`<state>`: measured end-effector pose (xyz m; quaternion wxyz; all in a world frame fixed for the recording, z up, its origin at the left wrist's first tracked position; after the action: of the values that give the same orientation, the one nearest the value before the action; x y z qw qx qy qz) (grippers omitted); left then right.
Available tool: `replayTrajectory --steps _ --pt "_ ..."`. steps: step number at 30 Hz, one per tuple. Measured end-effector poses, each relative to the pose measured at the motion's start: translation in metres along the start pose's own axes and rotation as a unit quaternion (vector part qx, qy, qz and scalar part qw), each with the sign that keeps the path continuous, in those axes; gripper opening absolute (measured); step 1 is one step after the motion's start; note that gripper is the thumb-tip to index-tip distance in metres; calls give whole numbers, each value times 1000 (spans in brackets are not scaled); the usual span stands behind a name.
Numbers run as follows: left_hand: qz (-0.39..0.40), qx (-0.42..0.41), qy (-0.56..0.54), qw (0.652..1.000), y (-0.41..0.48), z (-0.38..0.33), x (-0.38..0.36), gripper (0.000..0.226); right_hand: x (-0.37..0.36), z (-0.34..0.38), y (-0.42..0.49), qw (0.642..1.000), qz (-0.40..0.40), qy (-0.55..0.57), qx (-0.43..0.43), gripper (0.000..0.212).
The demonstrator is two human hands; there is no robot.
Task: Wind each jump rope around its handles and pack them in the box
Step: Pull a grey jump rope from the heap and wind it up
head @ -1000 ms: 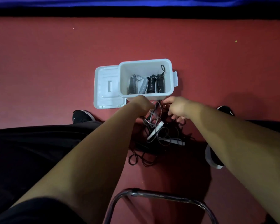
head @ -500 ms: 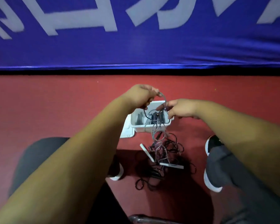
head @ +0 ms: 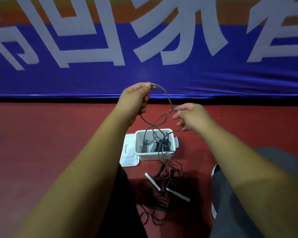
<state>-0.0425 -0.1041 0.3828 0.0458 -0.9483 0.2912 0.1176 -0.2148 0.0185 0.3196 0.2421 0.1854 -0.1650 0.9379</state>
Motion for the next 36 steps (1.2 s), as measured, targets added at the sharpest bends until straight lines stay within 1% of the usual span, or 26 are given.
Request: replayTrajectory --steps 2,4,5,7,9,11,12,13,16,18,20,21,22,25,26,27,30,31,34,36 --pt "-39 4 20 999 -1 14 18 24 15 -6 10 998 -63 -9 -8 23" --pt "-56 5 120 991 0 20 29 23 28 -13 21 994 -108 15 -28 21" --pt "-43 4 192 980 2 20 30 22 33 -18 26 990 -124 41 -45 21" --pt "12 16 338 941 8 26 28 19 39 -23 33 980 -138 119 -78 20" --pt "59 61 476 876 15 44 33 18 44 -21 39 968 -143 188 -87 20" --pt "77 98 584 802 21 67 44 20 51 -15 46 956 -143 250 -62 19" --pt "76 110 619 774 24 75 49 20 54 -11 49 950 -139 277 -46 18" --pt "71 118 638 758 27 81 52 20 56 -7 51 945 -135 296 -33 17" --pt "67 143 653 741 35 93 52 24 59 1 54 939 -117 323 -14 16" --pt "76 146 645 746 37 98 44 28 57 4 55 938 -97 333 -10 14" --pt "75 141 611 775 36 97 34 34 52 6 55 940 -73 333 -6 14" --pt "73 141 590 791 35 97 29 43 49 8 54 942 -59 330 -4 13" --pt "73 148 569 806 33 98 26 58 46 9 54 944 -45 327 1 13" --pt "64 199 500 840 26 108 19 105 39 16 53 943 0 333 20 12" --pt "52 207 481 850 25 111 18 112 38 17 53 943 10 332 23 12" --pt "35 201 458 865 27 113 16 108 37 17 53 944 17 328 23 12" --pt "-17 149 391 908 36 102 10 61 36 16 52 948 28 317 21 12" --pt "-25 145 370 917 39 101 9 55 36 15 52 949 29 314 21 12" --pt "5 158 355 922 40 99 0 54 41 11 53 952 29 303 23 11" --pt "35 141 367 919 38 97 -7 55 43 11 53 955 37 293 33 11"
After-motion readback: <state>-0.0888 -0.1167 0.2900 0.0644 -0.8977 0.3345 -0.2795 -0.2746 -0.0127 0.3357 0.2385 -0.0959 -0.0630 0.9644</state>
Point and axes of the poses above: each hand's wrist, its own y-axis towards the middle knuckle, its own x-axis out of the back of the hand, z = x × y, the point moved 8 cm from there along y, towards the middle knuckle, and after that the axes turned 11 degrees about -y, right-handed, at the moved point
